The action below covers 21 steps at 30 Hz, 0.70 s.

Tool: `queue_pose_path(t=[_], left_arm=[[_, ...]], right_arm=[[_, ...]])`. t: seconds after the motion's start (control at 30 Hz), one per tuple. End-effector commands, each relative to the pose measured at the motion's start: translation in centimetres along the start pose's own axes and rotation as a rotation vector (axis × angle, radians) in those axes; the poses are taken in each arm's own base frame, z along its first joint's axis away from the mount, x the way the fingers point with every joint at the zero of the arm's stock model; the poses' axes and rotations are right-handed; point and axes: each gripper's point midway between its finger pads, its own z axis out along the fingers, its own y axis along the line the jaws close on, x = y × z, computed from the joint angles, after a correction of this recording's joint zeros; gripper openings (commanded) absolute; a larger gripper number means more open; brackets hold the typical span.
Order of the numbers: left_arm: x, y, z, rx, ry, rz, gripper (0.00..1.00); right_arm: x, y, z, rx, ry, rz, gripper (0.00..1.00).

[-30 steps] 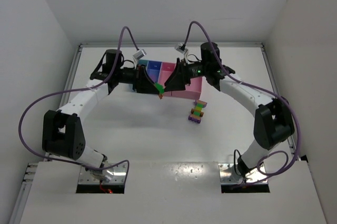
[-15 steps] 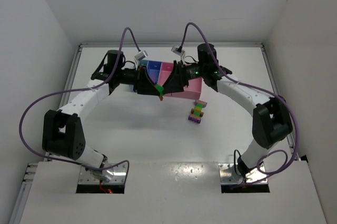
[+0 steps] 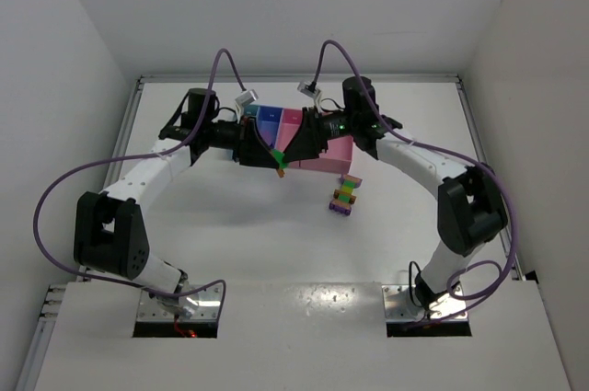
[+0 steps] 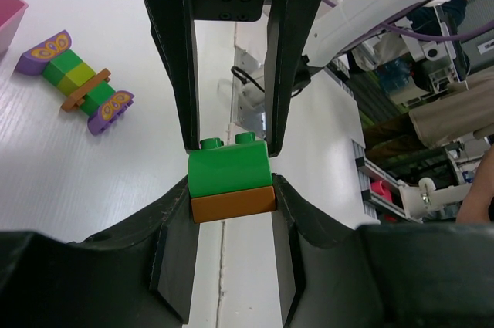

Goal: Sort the legos into containers by color

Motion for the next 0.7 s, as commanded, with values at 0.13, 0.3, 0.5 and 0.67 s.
queue_pose_path(t=[0.13, 0.3, 0.5, 0.67], left_arm=[[-1.8, -0.5, 0.3, 0.006, -0.017, 0.146, 0.14], [-1.8, 0.0, 0.3, -0.005, -0.017, 0.137, 0.14], [-2.1, -0.2, 0.6, 0.002, -0.013, 0.147, 0.14], [-2.1, -0.2, 0.6, 0.002, -0.013, 0.147, 0.14]], right_arm=[[-0.5, 2.5, 1.7, -0.107, 0.036, -0.068, 0.45], [-0.3, 2.8, 2.0, -0.115, 0.042, -0.069, 0.47], [-0.5, 2.3, 2.1, -0.081, 0.035, -0.049, 0.67], [-0.3, 1.8, 2.2, -0.070, 0.037, -0.031, 0.67]])
